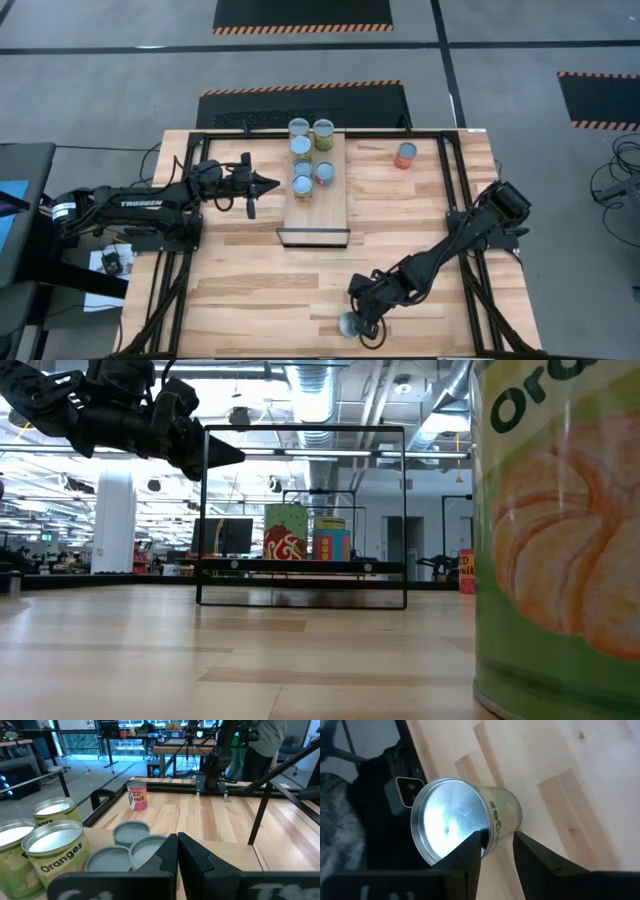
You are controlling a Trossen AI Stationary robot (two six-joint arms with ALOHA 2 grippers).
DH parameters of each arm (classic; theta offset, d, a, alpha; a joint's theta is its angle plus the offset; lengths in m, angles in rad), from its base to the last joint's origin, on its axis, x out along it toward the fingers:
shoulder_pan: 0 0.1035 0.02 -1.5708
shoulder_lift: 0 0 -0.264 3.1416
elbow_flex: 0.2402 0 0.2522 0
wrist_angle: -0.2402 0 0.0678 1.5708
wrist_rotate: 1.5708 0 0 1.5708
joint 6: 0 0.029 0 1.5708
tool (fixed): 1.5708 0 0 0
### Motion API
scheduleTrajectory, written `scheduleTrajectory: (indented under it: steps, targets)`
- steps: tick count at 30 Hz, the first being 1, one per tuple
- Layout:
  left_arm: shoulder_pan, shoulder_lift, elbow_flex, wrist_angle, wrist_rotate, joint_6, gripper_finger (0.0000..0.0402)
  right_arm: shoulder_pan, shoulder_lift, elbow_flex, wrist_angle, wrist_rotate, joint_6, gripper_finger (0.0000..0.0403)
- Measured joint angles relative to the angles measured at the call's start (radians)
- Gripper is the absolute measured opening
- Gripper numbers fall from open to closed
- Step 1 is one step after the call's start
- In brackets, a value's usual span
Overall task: Pick and place cans onto a shelf
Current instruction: Put the canned oranges on the shelf aligned with the other canned oranges
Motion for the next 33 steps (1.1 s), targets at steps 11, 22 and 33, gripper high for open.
scheduleTrajectory:
  steps: [11,22,33]
  targets:
    - [-0.005,0.000,0.000,-0.004,0.000,-0.007,0.0002,-0.031,0.001,-0.001,0.012,0.010,-0.178,0.0014]
    - [-0.034,0.000,0.000,-0.014,-0.003,-0.003,0.0002,-0.129,-0.180,-0.006,-0.110,0.014,-0.368,0.0005]
    - [-0.034,0.000,0.000,-0.017,-0.006,0.002,0.0002,-0.243,-0.445,-0.005,-0.396,0.100,-0.384,0.0003]
